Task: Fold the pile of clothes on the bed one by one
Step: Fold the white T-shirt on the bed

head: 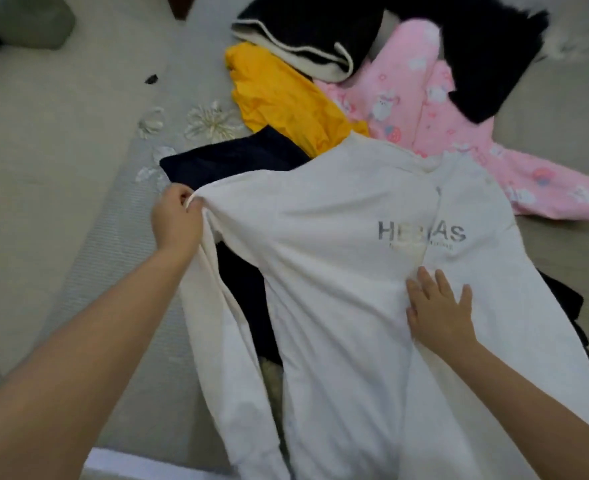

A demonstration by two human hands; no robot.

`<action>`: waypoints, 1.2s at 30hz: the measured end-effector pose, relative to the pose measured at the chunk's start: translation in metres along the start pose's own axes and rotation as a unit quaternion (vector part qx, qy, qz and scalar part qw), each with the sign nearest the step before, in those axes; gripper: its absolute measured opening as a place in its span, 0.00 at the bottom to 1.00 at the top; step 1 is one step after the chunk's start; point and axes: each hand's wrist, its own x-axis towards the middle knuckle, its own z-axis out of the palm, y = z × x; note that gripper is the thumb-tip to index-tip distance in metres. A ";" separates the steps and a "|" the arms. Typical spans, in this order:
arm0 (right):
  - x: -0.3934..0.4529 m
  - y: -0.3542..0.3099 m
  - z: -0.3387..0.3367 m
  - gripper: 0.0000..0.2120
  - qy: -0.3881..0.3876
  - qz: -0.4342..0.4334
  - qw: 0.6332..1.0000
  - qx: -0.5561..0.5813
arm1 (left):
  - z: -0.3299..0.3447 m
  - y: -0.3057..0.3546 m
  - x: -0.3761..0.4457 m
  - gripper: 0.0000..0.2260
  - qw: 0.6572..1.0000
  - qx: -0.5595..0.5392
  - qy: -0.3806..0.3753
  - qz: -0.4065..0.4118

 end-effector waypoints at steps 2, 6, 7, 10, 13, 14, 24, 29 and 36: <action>0.000 -0.011 -0.008 0.25 -0.014 -0.001 1.000 -0.017 | -0.002 0.021 0.033 0.09 0.996 0.045 -0.020 0.071; 0.002 -0.024 -0.024 0.25 -0.046 0.015 0.998 -0.037 | 0.010 0.011 0.049 0.11 0.958 0.241 -0.075 0.136; 0.004 -0.025 -0.026 0.24 -0.058 0.017 0.998 -0.036 | 0.015 -0.002 0.044 0.12 0.939 0.303 -0.091 0.132; 0.004 -0.024 -0.029 0.23 -0.073 0.016 0.997 -0.028 | 0.025 -0.037 0.028 0.20 0.918 0.365 -0.123 0.091; 0.004 -0.019 -0.026 0.22 -0.057 -0.006 0.998 -0.002 | 0.039 -0.036 0.018 0.25 0.924 0.324 -0.145 0.140; 0.003 -0.016 -0.025 0.22 -0.051 -0.017 0.998 0.025 | 0.046 -0.030 0.013 0.26 0.922 0.305 -0.159 0.177; -0.038 0.069 0.005 0.14 0.176 0.165 0.948 0.210 | 0.105 0.026 -0.170 0.22 0.870 0.082 -0.343 0.344; -0.046 0.114 0.038 0.31 0.042 0.311 0.916 0.251 | 0.139 0.039 -0.212 0.24 0.851 0.137 -0.415 0.293; -0.045 0.174 0.080 0.24 0.024 0.407 0.830 0.382 | 0.163 0.064 -0.246 0.26 0.866 0.237 -0.355 0.261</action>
